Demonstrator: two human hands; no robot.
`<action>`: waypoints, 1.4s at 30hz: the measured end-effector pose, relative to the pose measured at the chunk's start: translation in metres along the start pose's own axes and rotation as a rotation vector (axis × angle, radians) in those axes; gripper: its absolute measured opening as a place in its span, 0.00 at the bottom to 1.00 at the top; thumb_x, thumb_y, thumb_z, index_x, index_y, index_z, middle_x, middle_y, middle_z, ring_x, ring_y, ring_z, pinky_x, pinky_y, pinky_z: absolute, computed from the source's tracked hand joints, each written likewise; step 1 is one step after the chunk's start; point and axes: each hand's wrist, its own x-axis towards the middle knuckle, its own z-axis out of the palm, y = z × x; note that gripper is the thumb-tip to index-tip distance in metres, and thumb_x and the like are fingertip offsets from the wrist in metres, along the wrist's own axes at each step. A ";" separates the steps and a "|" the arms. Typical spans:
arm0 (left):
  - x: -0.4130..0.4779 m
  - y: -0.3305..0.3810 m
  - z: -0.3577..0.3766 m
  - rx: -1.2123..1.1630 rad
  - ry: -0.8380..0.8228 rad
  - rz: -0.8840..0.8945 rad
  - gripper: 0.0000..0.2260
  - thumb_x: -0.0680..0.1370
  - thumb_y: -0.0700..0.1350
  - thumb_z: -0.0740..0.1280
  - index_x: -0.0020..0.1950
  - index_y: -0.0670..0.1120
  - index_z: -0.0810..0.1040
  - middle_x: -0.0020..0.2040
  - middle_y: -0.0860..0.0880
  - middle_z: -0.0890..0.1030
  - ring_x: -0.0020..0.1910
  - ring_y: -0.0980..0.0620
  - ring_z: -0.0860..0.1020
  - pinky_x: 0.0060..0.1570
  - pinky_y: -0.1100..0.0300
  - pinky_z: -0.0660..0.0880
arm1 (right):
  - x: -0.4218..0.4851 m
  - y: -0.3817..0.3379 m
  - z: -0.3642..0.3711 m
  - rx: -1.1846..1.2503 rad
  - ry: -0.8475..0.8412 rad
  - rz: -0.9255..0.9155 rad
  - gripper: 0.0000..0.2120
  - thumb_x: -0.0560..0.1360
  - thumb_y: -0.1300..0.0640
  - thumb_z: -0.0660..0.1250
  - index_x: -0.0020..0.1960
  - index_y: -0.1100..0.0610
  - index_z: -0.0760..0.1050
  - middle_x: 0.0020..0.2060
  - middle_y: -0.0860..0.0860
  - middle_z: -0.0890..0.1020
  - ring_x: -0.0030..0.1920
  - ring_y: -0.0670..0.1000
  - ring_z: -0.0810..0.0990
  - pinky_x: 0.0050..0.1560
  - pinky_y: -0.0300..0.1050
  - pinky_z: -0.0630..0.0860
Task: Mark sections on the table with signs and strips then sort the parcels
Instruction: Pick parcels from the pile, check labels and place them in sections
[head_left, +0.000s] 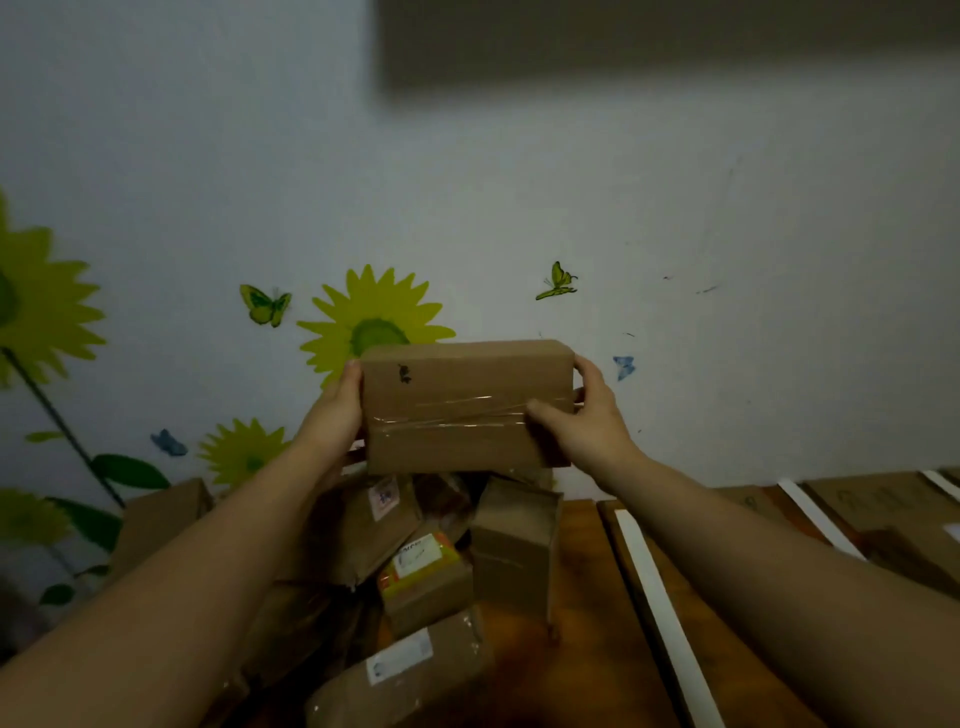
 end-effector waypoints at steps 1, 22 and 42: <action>-0.011 0.002 -0.007 -0.030 -0.017 -0.014 0.22 0.80 0.64 0.47 0.56 0.55 0.76 0.45 0.47 0.80 0.45 0.47 0.79 0.42 0.55 0.75 | -0.010 -0.009 -0.001 0.038 0.018 0.017 0.28 0.74 0.45 0.69 0.70 0.44 0.60 0.55 0.51 0.72 0.51 0.51 0.75 0.48 0.47 0.76; -0.157 0.015 -0.049 -0.243 -0.129 0.210 0.20 0.73 0.27 0.59 0.60 0.47 0.69 0.64 0.44 0.75 0.46 0.52 0.77 0.35 0.57 0.73 | -0.163 -0.067 -0.050 0.149 0.129 -0.004 0.16 0.74 0.67 0.67 0.54 0.55 0.64 0.54 0.54 0.76 0.50 0.53 0.81 0.41 0.43 0.81; -0.270 0.036 0.201 -0.206 -0.433 -0.042 0.10 0.78 0.51 0.64 0.57 0.51 0.69 0.48 0.47 0.77 0.43 0.48 0.76 0.39 0.52 0.75 | -0.220 -0.028 -0.325 0.311 0.219 -0.060 0.28 0.75 0.65 0.67 0.72 0.51 0.65 0.63 0.52 0.72 0.58 0.53 0.77 0.54 0.47 0.79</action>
